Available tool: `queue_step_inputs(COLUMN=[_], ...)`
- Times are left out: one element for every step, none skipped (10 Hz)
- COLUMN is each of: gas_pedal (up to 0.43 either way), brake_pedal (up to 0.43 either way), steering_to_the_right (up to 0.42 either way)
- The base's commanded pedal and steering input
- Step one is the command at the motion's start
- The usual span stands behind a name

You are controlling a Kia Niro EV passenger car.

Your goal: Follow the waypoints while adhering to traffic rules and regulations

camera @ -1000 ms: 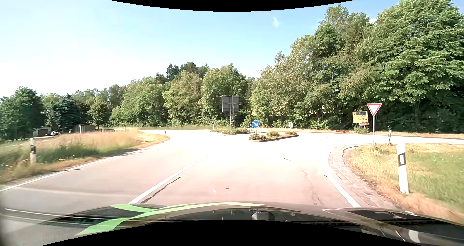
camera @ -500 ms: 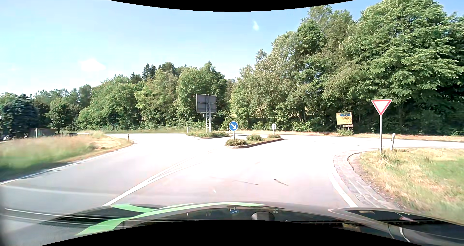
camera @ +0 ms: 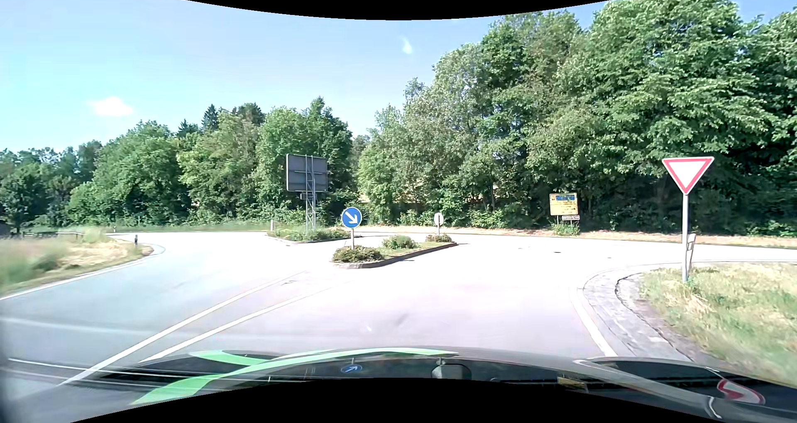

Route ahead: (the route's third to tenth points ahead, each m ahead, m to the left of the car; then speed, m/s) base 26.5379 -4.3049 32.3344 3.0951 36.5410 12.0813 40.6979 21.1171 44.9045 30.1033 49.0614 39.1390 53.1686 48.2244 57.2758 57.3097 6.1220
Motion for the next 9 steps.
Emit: queue_step_inputs(gas_pedal=[0.0, 0.0, 0.0, 0.0, 0.0, 0.0, 0.0, 0.0, 0.0], brake_pedal=[0.0, 0.0, 0.0, 0.0, 0.0, 0.0, 0.0, 0.0, 0.0], steering_to_the_right=[0.127, 0.128, 0.129, 0.13, 0.132, 0.131, 0.132, 0.132, 0.131])
